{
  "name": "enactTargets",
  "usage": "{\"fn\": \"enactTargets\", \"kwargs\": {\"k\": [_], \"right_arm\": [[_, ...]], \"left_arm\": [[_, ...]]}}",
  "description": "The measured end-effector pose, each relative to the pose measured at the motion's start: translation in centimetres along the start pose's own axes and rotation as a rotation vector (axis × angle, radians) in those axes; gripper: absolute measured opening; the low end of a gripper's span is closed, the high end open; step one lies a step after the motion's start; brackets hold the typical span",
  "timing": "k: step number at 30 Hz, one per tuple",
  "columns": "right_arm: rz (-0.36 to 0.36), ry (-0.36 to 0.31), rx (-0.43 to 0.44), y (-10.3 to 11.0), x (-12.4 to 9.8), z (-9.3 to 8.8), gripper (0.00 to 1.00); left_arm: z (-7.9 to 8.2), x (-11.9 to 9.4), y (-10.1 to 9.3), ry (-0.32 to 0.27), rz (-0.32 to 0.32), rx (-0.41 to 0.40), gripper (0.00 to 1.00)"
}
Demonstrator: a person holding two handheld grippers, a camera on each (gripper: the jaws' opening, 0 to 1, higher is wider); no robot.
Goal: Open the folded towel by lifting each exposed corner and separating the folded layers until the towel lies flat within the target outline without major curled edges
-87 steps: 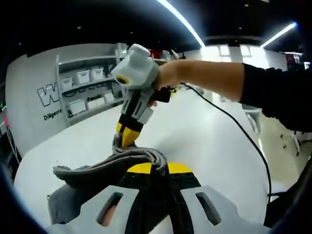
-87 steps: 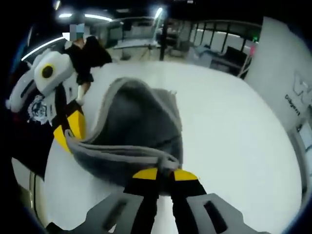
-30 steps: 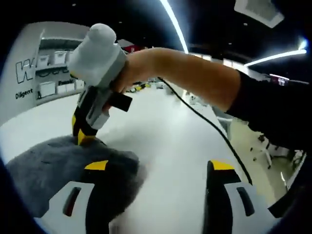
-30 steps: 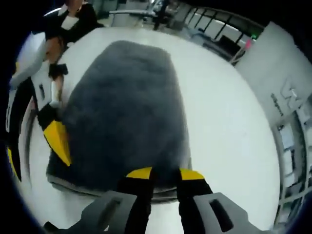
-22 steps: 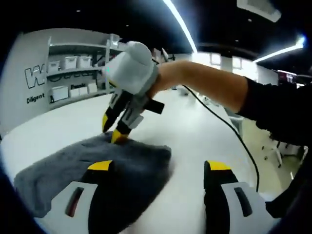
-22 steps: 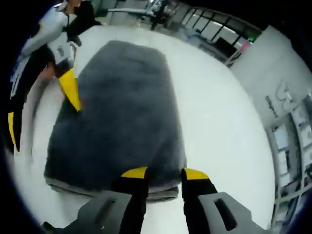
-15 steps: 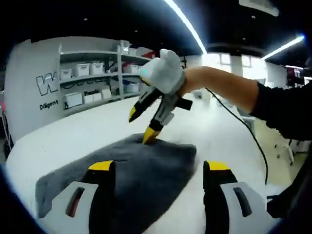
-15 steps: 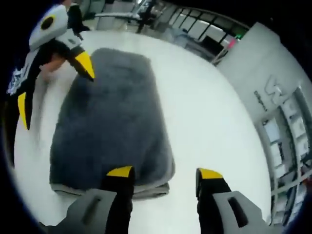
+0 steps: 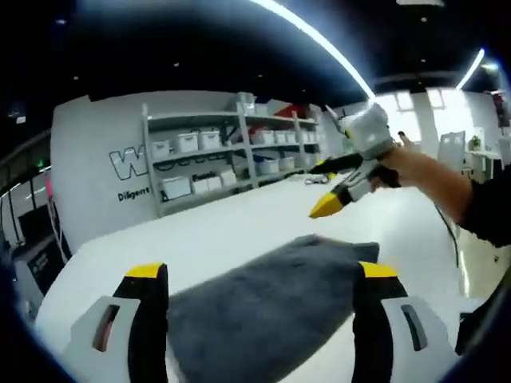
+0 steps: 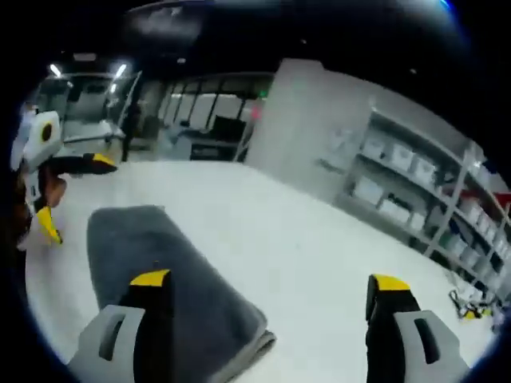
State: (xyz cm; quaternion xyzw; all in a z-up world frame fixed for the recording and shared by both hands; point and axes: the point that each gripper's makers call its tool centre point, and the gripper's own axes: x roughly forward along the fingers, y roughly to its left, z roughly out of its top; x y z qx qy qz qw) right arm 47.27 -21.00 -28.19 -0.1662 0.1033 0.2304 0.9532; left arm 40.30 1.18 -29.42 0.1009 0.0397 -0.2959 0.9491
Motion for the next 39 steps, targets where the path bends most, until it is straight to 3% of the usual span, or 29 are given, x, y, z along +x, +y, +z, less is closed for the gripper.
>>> {"fn": "enactTargets", "kwargs": {"k": [3,5,8,14,20,24,26,31,33,39], "right_arm": [[-0.014,-0.027,0.025,0.4,-2.0,0.2,1.0],[-0.061,-0.05,0.034,0.0,-3.3,0.6,1.0],[-0.096,-0.055,0.032,0.0,-4.9,0.5,1.0],[-0.136,-0.085,0.081,0.1,-8.0,0.3,1.0],[-0.154,-0.044,0.107,0.4,-9.2,-1.8,1.0],[-0.174,-0.062,0.159,0.0,-10.0,-2.5,1.0],[-0.177,-0.065,0.183,-0.2,-10.2,-2.8,1.0],[-0.197,-0.056,0.142,-0.2,-10.0,-3.6,1.0],[-0.196,-0.01,0.134,0.0,-9.8,-4.6,1.0],[-0.189,-0.023,0.159,0.3,-10.1,-4.6,1.0]], "left_arm": [[-0.8,-1.5,2.4,0.025,0.041,-0.01,0.96],[-1.2,-2.6,3.9,0.033,0.066,-0.011,0.97],[-1.5,-4.2,5.8,0.022,0.114,-0.035,0.97],[-2.1,-6.7,7.7,0.015,0.162,-0.056,0.99],[-2.6,-8.6,9.1,0.024,0.182,-0.064,1.0],[-2.2,-9.0,10.5,0.016,0.193,-0.068,1.0],[-2.3,-9.0,11.0,0.023,0.205,-0.066,1.0],[-1.6,-9.0,9.6,-0.004,0.175,-0.074,1.0],[-1.9,-8.6,9.2,0.007,0.157,-0.08,1.0],[-2.9,-8.0,8.4,0.046,0.132,-0.067,0.99]]}}
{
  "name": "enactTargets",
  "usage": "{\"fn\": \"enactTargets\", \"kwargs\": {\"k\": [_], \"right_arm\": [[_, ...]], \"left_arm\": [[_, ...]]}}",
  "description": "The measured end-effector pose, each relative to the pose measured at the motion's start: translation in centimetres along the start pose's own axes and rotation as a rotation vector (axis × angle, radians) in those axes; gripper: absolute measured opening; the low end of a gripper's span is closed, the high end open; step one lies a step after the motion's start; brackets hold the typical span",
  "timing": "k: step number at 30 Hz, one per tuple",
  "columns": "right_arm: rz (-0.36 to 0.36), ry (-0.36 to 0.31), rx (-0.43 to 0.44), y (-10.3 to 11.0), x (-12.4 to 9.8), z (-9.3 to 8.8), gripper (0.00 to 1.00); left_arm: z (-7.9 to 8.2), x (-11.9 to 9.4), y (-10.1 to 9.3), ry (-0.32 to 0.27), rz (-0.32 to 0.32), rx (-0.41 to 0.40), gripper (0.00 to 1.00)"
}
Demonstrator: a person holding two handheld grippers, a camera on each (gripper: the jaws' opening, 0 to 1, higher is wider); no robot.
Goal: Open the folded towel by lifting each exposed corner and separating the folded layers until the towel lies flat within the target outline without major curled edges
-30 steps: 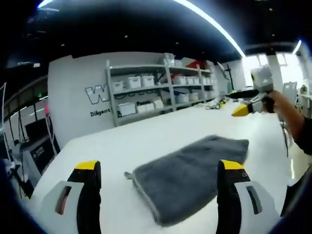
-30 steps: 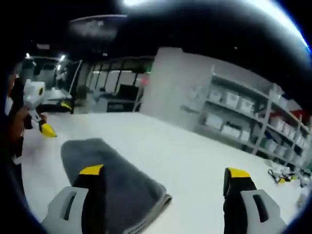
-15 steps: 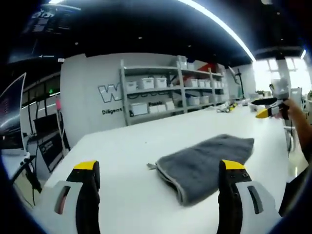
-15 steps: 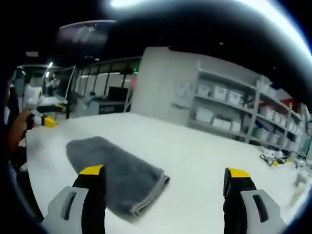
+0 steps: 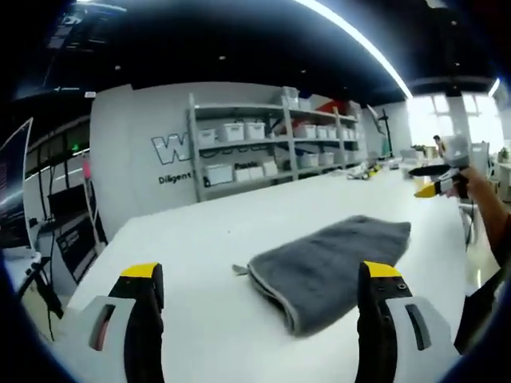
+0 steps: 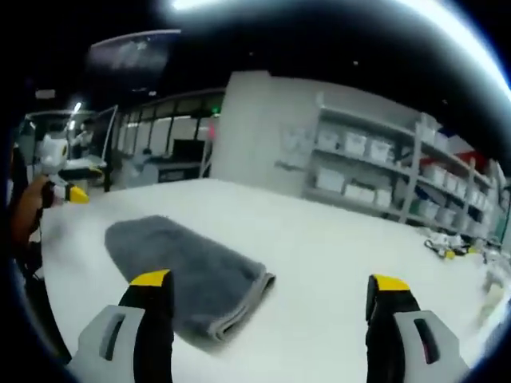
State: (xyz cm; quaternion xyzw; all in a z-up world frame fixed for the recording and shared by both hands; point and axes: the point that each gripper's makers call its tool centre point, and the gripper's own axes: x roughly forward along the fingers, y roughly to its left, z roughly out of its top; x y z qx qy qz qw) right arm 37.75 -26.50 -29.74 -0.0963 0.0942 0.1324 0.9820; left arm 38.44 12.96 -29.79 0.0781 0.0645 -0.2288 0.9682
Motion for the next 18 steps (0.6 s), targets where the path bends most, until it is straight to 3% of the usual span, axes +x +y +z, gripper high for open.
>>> {"fn": "enactTargets", "kwargs": {"k": [8,18], "right_arm": [[0.005,0.011,-0.016,0.7,0.2,-0.2,1.0],[0.031,0.028,-0.015,1.7,0.8,-1.5,1.0]], "left_arm": [[-1.9,1.1,-1.9,0.059,-0.059,0.014,0.96],[-3.6,1.7,-1.6,0.1,-0.071,-0.01,0.88]]}}
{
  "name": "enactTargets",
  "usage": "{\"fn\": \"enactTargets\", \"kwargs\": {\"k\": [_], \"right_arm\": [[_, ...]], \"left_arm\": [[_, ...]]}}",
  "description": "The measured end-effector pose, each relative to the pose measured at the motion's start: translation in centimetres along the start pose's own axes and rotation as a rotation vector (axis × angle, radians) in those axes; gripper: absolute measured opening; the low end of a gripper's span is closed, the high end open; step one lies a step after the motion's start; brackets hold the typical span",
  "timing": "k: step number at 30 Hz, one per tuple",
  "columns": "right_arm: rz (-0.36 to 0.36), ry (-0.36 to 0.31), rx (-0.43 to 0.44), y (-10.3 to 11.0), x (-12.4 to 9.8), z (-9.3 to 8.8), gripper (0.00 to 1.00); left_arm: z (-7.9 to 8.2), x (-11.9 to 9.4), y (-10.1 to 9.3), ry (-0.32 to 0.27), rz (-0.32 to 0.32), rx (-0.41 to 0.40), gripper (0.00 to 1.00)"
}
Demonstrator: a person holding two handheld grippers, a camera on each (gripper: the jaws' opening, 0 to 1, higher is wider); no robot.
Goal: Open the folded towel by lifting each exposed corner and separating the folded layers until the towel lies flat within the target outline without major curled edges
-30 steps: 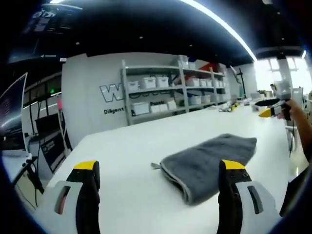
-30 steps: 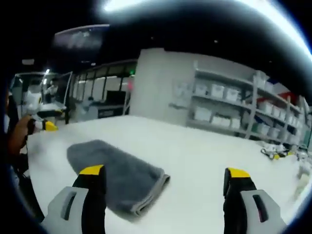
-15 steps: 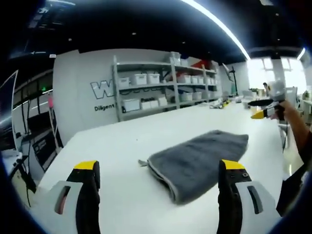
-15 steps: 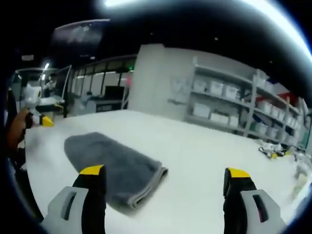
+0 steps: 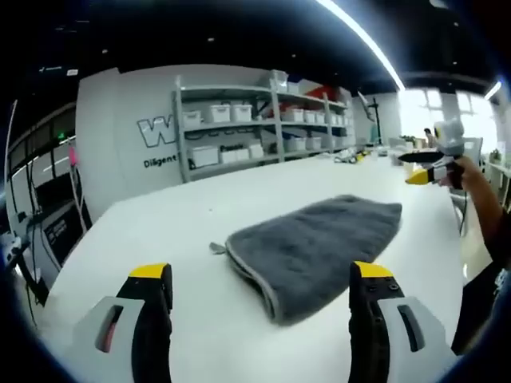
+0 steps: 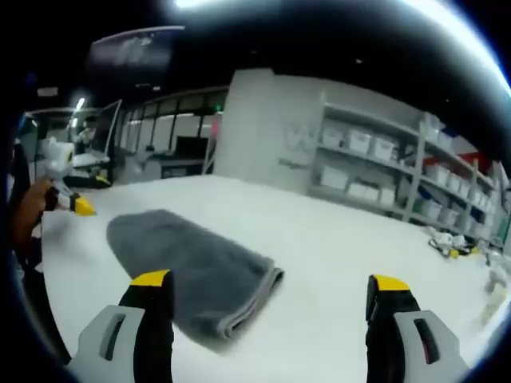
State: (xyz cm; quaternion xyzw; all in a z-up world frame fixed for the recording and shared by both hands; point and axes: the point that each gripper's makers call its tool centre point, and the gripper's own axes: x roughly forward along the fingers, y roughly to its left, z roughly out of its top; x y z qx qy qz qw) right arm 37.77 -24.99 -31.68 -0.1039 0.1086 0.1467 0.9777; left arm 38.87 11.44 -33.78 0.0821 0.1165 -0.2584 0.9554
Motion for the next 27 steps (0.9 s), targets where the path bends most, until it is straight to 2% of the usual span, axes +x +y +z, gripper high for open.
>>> {"fn": "enactTargets", "kwargs": {"k": [4,10,18,21,23,27], "right_arm": [[0.004,-0.004,-0.001,0.3,0.1,0.0,1.0],[0.012,0.004,-0.008,0.7,0.2,-0.3,1.0],[0.092,0.038,-0.044,2.8,0.7,-1.6,1.0],[0.109,0.036,-0.049,3.3,0.8,-1.7,0.98],[0.125,0.039,-0.045,3.6,0.9,-1.9,0.9],[0.129,0.029,-0.007,4.0,1.1,-1.9,0.83]], "left_arm": [[-0.6,0.0,0.1,0.025,-0.004,-0.007,0.87],[-0.6,-0.4,0.7,0.025,0.008,-0.017,0.87],[-0.8,-0.5,1.1,0.025,0.017,-0.008,0.88],[-1.2,-0.3,0.9,0.034,0.008,-0.005,0.81],[-1.6,-0.1,0.6,0.054,-0.005,-0.011,0.73],[-2.2,0.4,0.0,0.076,-0.033,-0.025,0.65]]}}
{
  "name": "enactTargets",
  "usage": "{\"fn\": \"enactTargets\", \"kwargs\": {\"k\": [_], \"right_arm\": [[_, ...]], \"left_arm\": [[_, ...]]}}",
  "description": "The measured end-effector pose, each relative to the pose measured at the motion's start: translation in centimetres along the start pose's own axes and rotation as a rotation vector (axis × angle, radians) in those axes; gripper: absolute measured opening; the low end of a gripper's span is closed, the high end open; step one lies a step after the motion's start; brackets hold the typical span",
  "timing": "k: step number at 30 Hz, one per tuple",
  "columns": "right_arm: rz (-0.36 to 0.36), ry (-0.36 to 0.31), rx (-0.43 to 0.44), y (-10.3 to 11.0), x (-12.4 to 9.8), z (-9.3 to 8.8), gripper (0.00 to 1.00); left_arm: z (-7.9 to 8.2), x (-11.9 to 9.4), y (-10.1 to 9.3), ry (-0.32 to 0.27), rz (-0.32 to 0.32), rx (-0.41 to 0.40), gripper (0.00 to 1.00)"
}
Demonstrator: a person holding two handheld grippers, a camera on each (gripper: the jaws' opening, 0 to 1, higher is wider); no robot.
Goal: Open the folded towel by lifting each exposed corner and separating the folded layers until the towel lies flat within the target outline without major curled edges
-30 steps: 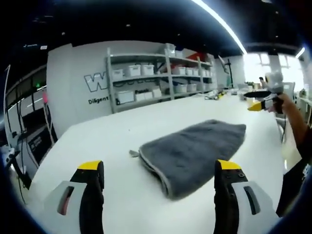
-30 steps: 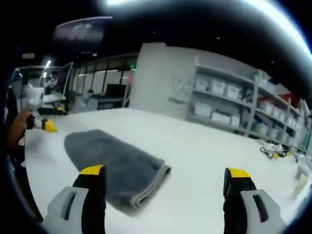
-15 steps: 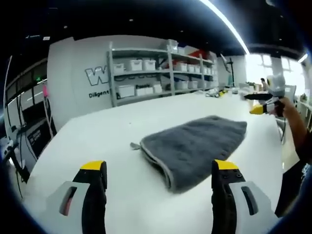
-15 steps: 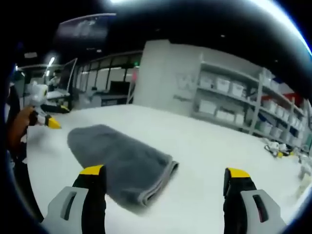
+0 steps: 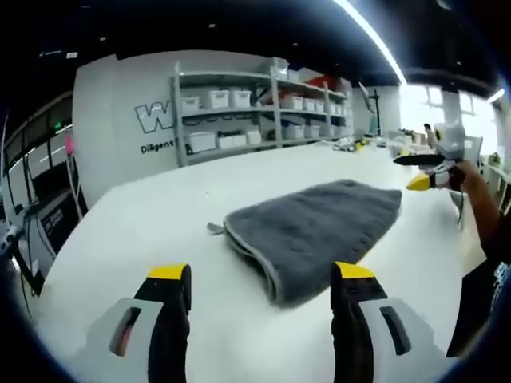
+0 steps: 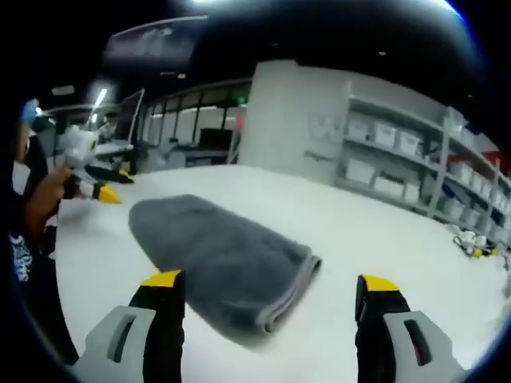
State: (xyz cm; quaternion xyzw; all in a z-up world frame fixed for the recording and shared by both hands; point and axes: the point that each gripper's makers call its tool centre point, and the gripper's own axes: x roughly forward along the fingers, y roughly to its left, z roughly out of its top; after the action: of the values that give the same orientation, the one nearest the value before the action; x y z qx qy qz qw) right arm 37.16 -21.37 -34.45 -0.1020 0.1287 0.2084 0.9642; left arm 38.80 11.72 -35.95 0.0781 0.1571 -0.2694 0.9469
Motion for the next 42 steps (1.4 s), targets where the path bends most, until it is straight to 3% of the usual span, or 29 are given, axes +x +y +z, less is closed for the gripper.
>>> {"fn": "enactTargets", "kwargs": {"k": [5,11,17,21,28,35,42], "right_arm": [[0.015,0.003,0.031,0.6,0.3,-0.3,0.68],[0.07,0.034,0.031,2.0,0.6,-1.4,0.57],[0.068,0.041,0.028,2.1,1.0,-1.9,0.54],[0.06,0.042,0.046,1.7,1.3,-2.3,0.49],[0.031,0.115,0.028,1.2,2.1,-4.4,0.4],[0.038,0.128,0.053,1.3,2.3,-4.6,0.33],[0.036,0.131,0.047,1.1,2.3,-4.6,0.19]], "left_arm": [[-0.4,0.8,-0.6,0.011,-0.031,-0.028,0.47],[-1.0,1.5,-1.3,0.035,-0.05,-0.019,0.44],[-1.8,2.3,-1.1,0.051,-0.05,-0.037,0.42],[-2.5,2.6,-1.1,0.063,-0.059,-0.061,0.33],[-2.9,2.8,-1.8,0.071,-0.084,-0.083,0.26],[-3.1,3.0,-1.9,0.082,-0.095,-0.077,0.21],[-3.1,2.9,-2.1,0.085,-0.095,-0.064,0.14]]}}
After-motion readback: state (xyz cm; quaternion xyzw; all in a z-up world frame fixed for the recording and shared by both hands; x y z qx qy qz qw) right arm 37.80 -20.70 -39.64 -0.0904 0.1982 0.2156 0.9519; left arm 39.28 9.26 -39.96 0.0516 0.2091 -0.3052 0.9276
